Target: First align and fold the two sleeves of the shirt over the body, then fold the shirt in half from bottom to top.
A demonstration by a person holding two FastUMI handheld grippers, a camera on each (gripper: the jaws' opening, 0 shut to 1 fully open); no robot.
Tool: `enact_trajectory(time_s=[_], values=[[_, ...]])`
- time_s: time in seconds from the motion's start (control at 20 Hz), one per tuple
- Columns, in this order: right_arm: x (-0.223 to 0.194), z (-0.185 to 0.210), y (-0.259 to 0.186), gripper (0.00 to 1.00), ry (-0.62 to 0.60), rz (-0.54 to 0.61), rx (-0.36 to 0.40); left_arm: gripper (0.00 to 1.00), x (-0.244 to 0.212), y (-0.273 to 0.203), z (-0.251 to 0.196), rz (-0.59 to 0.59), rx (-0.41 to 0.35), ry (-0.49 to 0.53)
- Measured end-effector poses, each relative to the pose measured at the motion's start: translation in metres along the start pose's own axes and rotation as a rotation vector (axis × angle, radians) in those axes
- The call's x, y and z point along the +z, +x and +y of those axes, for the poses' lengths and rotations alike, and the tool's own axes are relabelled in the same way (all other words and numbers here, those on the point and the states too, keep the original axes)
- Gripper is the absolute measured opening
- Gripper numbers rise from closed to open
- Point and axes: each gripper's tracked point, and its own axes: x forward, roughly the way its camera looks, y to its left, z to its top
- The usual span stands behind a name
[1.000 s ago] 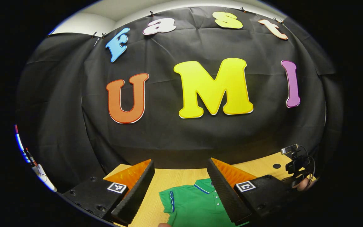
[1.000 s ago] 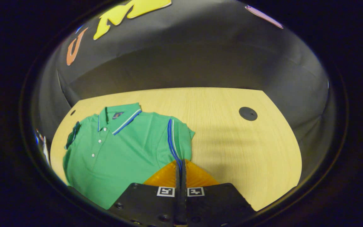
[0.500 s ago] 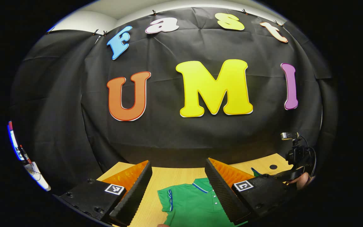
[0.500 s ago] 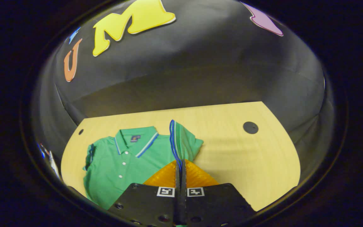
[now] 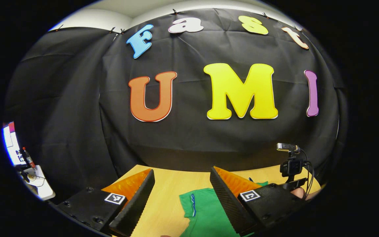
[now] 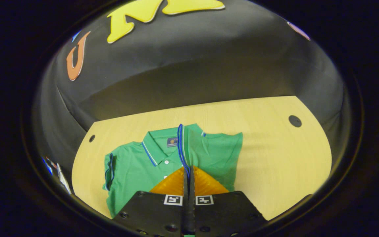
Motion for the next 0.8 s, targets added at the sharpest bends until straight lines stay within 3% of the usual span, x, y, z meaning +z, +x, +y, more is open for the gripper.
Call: enact_trajectory(time_s=[0.15, 0.35, 0.4, 0.5, 0.8], values=[[-0.008, 0.023, 0.005, 0.05, 0.004, 0.016, 0.046, 1.00, -0.002, -0.003, 0.015, 0.009, 0.018, -0.001], [-0.001, 0.030, -0.016, 0.78, -0.058, -0.037, 0.045, 1.00, -0.008, 0.003, 0.012, 0.019, -0.021, -0.032], [0.004, 0.028, -0.028, 0.92, -0.081, -0.065, 0.035, 1.00, -0.013, 0.006, 0.007, 0.029, -0.045, -0.043], [0.011, 0.024, -0.056, 0.96, -0.100, -0.118, 0.020, 1.00, -0.031, 0.017, -0.003, 0.058, -0.088, -0.046], [0.010, -0.010, -0.156, 0.96, -0.159, -0.232, -0.034, 1.00, -0.129, 0.065, -0.048, 0.190, -0.226, -0.031]])
